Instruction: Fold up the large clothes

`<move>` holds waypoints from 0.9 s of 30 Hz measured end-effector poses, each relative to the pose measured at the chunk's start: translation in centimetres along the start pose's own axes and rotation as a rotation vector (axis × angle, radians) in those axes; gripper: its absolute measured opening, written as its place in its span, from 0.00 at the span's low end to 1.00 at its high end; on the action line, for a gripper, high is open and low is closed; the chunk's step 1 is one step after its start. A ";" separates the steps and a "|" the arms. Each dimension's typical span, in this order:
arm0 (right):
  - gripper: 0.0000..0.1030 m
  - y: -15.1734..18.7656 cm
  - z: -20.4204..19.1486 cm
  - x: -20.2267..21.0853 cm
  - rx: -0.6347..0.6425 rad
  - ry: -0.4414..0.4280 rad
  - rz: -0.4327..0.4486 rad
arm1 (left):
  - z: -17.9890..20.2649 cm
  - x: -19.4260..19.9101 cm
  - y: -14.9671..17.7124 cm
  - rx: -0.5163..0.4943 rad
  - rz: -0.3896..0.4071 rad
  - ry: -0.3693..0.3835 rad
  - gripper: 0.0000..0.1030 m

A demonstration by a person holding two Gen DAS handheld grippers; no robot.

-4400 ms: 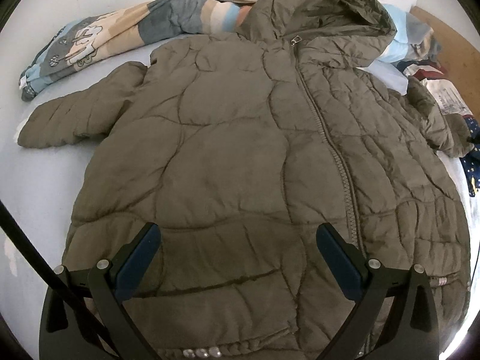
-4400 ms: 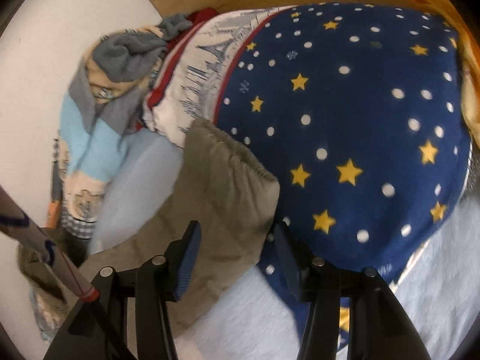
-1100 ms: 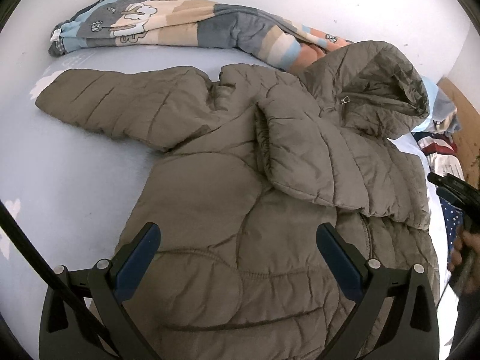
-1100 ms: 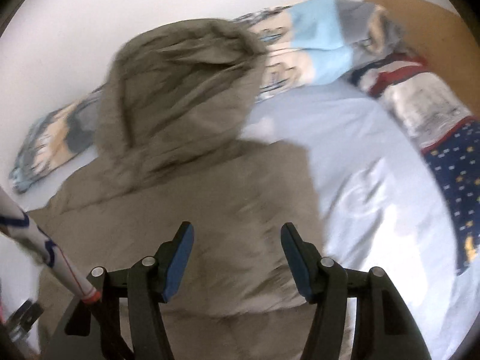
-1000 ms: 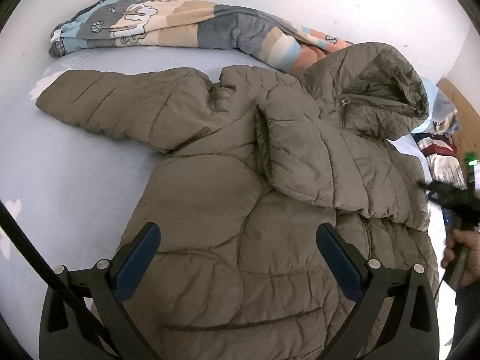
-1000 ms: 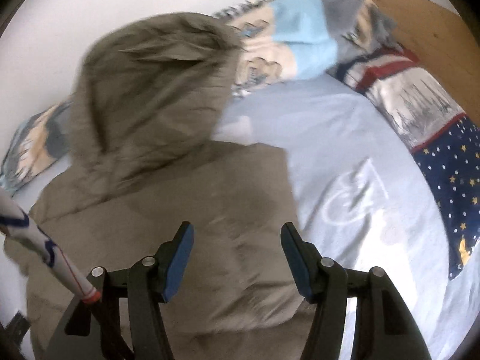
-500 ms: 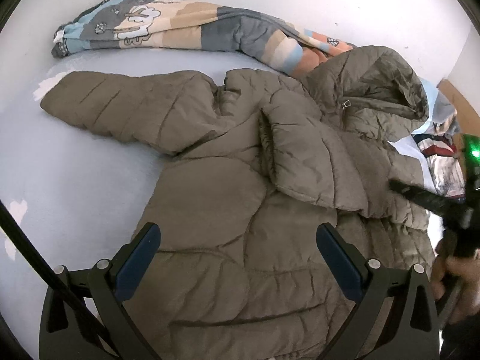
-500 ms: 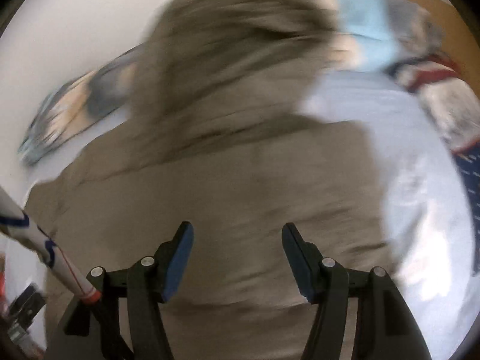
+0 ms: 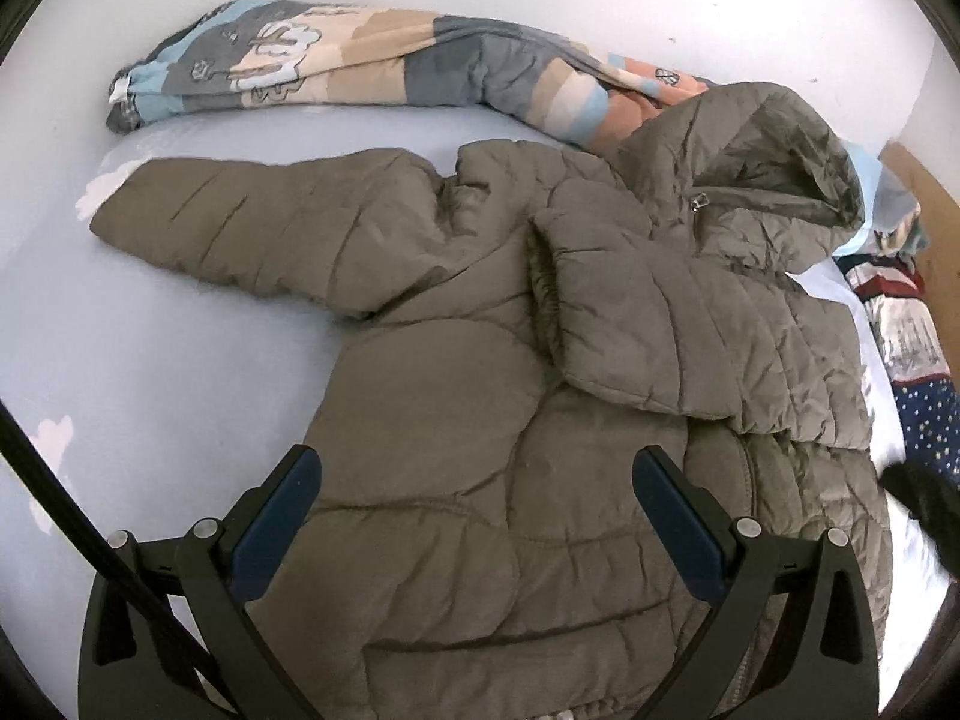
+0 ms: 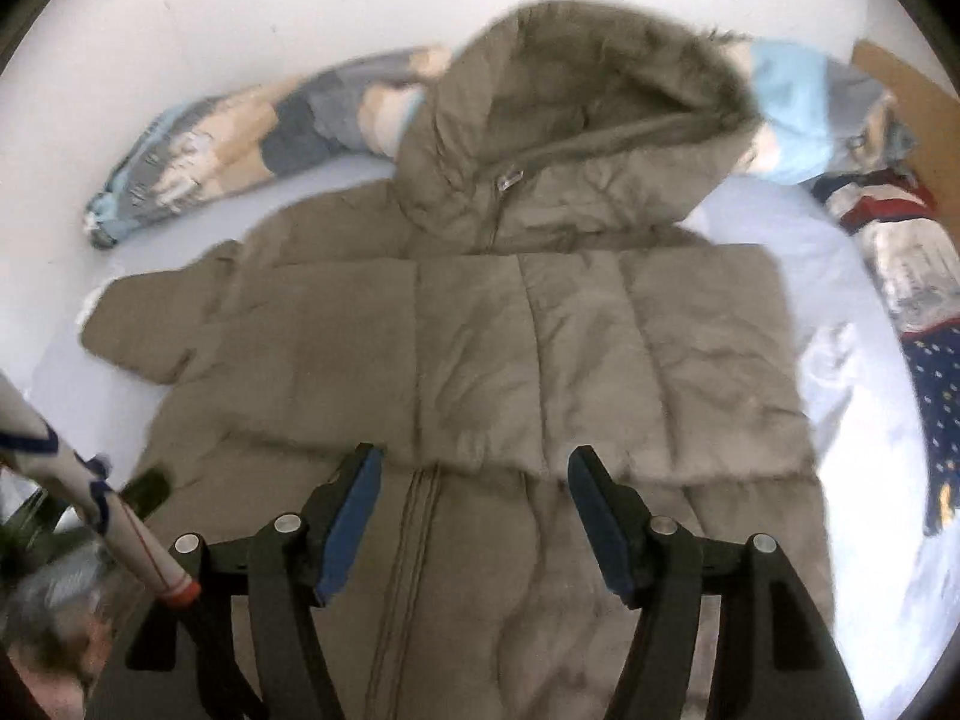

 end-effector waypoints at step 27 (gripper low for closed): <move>0.73 0.9 3.0 0.2 -0.058 -0.089 0.122 | -32.2 -3.9 -3.3 0.537 -0.017 -0.089 0.90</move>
Point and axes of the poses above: each gripper's, at about its wrist camera, not at the fingertips, and x roughly against the way its jaws point, z to its right, y to its underside, the point moved 10 cm from there along -x, roughly the way its jaws point, and after that the axes turned 14 degrees about -x, right-handed, at the moved point
